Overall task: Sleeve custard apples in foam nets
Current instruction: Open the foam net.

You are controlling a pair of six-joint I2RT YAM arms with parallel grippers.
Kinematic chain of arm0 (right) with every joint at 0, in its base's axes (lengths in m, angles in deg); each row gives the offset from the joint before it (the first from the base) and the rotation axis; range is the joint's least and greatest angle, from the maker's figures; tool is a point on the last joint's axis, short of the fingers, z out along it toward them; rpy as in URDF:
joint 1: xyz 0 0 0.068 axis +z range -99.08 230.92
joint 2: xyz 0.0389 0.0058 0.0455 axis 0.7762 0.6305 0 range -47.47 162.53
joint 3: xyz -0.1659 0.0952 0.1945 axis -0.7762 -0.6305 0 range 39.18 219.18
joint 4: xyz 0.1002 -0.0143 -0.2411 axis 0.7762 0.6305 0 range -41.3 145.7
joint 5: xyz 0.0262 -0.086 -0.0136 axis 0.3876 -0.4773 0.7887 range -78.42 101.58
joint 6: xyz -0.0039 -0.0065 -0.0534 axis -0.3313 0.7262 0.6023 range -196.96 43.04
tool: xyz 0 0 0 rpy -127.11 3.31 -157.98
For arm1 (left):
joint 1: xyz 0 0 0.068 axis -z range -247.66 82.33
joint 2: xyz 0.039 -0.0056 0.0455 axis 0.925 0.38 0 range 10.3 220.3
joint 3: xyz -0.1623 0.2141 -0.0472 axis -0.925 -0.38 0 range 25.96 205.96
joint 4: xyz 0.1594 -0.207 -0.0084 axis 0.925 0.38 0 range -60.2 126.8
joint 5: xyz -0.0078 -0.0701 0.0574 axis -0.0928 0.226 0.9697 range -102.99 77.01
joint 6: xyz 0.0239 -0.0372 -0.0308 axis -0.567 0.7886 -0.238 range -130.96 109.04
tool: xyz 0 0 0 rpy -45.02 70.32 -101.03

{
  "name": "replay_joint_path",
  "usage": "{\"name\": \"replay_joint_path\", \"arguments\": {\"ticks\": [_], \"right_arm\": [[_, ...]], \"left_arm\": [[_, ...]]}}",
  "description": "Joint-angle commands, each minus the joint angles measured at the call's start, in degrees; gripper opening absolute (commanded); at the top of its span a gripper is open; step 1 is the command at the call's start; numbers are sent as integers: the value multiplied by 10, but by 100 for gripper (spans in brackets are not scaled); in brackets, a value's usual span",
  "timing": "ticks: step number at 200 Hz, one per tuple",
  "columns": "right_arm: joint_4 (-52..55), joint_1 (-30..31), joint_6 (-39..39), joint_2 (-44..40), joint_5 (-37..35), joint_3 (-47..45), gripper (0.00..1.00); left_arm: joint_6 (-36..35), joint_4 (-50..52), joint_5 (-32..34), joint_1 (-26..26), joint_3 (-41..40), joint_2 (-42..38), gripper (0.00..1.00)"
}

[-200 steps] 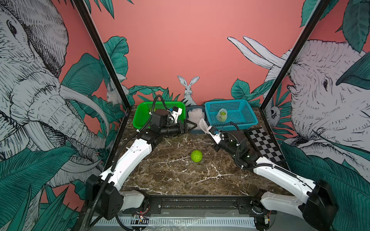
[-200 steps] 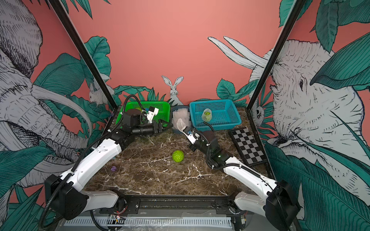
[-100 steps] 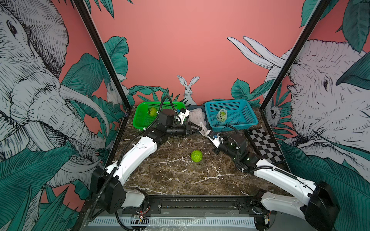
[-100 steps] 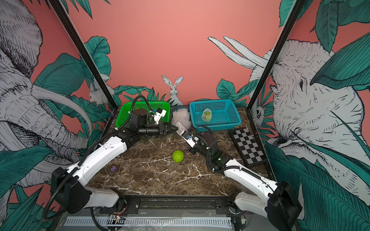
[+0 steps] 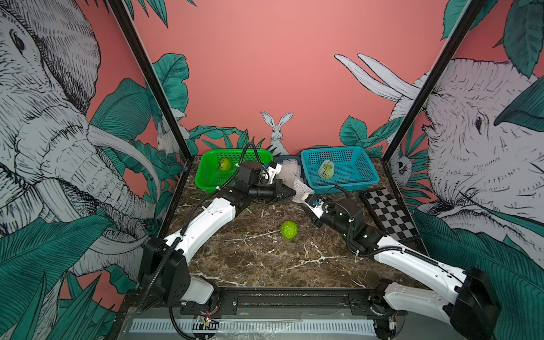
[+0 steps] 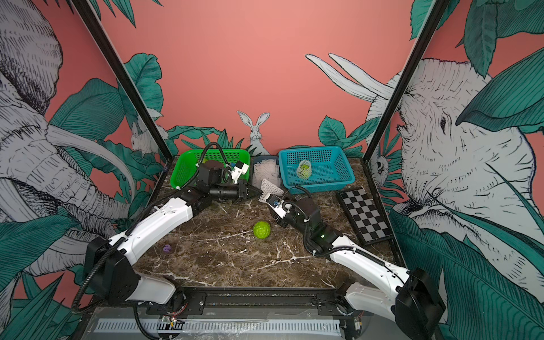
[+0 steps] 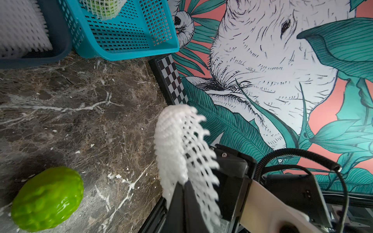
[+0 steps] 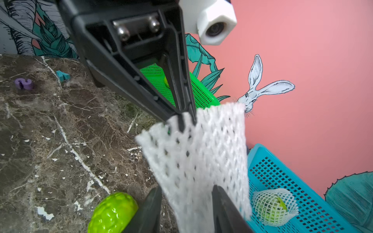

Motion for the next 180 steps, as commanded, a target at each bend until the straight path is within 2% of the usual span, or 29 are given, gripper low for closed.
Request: {"name": "replay_joint_path", "arguments": {"ticks": [1,37,50,70,91,111,133,154,180], "right_arm": [[-6,3,-30,-25,-27,-1,56],[58,0,-123,-72,-41,1,67],[96,-9,-168,-82,-37,12,66],[152,-34,-266,-77,-18,39,57],[162,-91,-379,-56,108,61,55],[79,-147,-487,-32,227,49,55],[-89,-190,-612,-3,325,17,57],[-269,-211,-724,28,367,-4,62],[-390,-217,-808,64,398,5,61]], "left_arm": [[-65,60,37,2,26,-16,0],[-148,134,85,2,35,-26,0],[-162,135,110,2,27,-34,0],[-167,114,103,2,11,-47,0],[-156,73,94,1,-5,-63,0],[-117,5,40,-8,-25,-78,0],[-20,-126,-6,-34,-64,-94,0],[24,-192,-26,-42,-72,-100,0],[55,-234,-35,-42,-67,-101,0]]}}
